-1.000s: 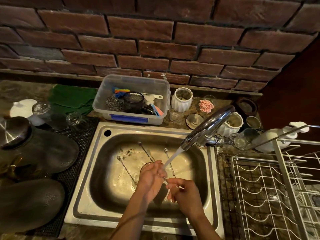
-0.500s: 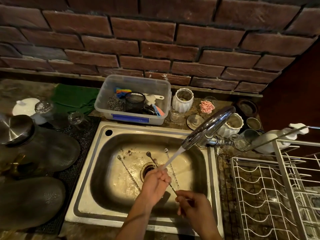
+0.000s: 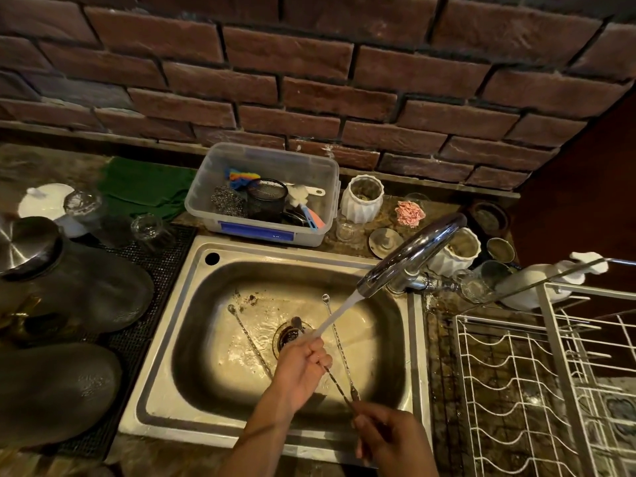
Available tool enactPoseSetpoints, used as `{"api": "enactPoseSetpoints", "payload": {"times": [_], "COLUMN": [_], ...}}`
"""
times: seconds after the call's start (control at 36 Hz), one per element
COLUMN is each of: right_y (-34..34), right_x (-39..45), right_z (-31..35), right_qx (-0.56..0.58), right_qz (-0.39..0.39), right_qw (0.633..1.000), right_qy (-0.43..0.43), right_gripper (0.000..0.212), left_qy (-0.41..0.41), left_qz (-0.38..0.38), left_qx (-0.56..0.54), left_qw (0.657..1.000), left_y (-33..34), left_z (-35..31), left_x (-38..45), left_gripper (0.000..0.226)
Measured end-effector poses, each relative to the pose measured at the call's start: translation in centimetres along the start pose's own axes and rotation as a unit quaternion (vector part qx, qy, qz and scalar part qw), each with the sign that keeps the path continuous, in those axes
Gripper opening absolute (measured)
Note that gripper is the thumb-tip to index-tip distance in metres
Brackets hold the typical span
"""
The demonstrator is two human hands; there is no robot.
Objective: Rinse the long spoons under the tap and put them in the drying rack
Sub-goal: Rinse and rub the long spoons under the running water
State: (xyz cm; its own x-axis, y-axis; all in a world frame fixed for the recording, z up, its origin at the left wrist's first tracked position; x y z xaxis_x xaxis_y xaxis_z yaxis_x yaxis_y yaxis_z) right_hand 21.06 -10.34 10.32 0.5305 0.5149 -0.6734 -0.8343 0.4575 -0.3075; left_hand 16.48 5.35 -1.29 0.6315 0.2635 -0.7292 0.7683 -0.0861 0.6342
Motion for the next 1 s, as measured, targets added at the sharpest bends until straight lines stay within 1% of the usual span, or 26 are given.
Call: {"api": "enactPoseSetpoints", "payload": {"times": [0.08,0.19,0.28,0.36,0.44,0.53,0.58,0.64,0.72,0.83,0.92,1.0], "right_y": [-0.2,-0.9,-1.0,-1.3,-1.2,-0.8,-0.3,0.5,1.4,2.5,3.2,4.3], "right_x": [-0.4,-0.8,-1.1,-1.1,-1.0,-0.5,0.2,1.3,3.1,5.3,6.9,9.1], "right_z": [-0.3,-0.3,-0.4,-0.6,-0.6,-1.2,-1.9,-2.4,-2.7,-2.1,-1.1,0.4], "right_qx": [-0.007,-0.041,-0.052,-0.052,-0.053,-0.034,-0.029,-0.027,-0.033,-0.07,-0.079,-0.128], "right_qz": [0.006,-0.002,0.008,0.015,0.033,0.019,0.01,0.02,0.021,0.013,0.011,0.022], "right_qw": [1.0,0.999,0.999,0.999,0.998,0.999,0.999,0.999,0.998,0.997,0.997,0.99], "right_qy": [-0.001,-0.011,-0.013,-0.007,-0.004,0.002,0.014,0.03,0.043,0.019,-0.005,-0.05], "right_gripper": [0.026,0.033,0.028,0.022,0.018,0.017,0.016,0.015,0.014,0.018,0.018,0.02], "left_qy": [0.007,0.004,-0.009,-0.006,0.002,0.009,0.002,-0.014,-0.025,-0.005,0.005,0.024], "left_qz": [-0.008,-0.017,-0.018,-0.037,-0.039,-0.025,-0.007,0.015,0.024,0.028,0.026,0.008], "left_qx": [0.0,-0.034,-0.035,-0.03,-0.012,-0.008,-0.023,-0.026,-0.018,-0.002,0.019,0.064], "left_qw": [1.0,0.999,0.999,0.999,0.999,1.0,1.0,0.999,0.999,1.0,0.999,0.998], "left_y": [0.2,0.4,0.8,0.3,-0.2,-0.1,0.2,0.5,0.4,-0.2,-0.6,-0.8], "left_z": [-0.1,-0.4,-0.2,-0.2,-0.7,-1.1,-1.2,-1.2,-1.0,-1.3,-1.7,-2.2], "left_x": [0.0,0.2,0.1,0.1,0.2,0.2,0.2,0.3,0.5,1.1,1.3,1.7], "left_gripper": [0.022,0.027,0.023,0.025,0.02,0.022,0.018,0.014,0.02,0.024,0.019,0.015]}}
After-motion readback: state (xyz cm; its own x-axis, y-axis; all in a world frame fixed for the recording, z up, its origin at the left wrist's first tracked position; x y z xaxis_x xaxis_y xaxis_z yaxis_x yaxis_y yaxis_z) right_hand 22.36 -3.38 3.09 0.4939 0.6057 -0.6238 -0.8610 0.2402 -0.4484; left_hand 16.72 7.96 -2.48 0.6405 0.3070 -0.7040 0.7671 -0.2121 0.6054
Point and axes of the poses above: each hand's wrist, its own x-axis towards the middle knuckle, its own y-axis out of the palm, z = x × y, the point moved 8 cm from there along x, towards the middle knuckle, and after that the axes turned 6 degrees about z, right-handed, at the moved point
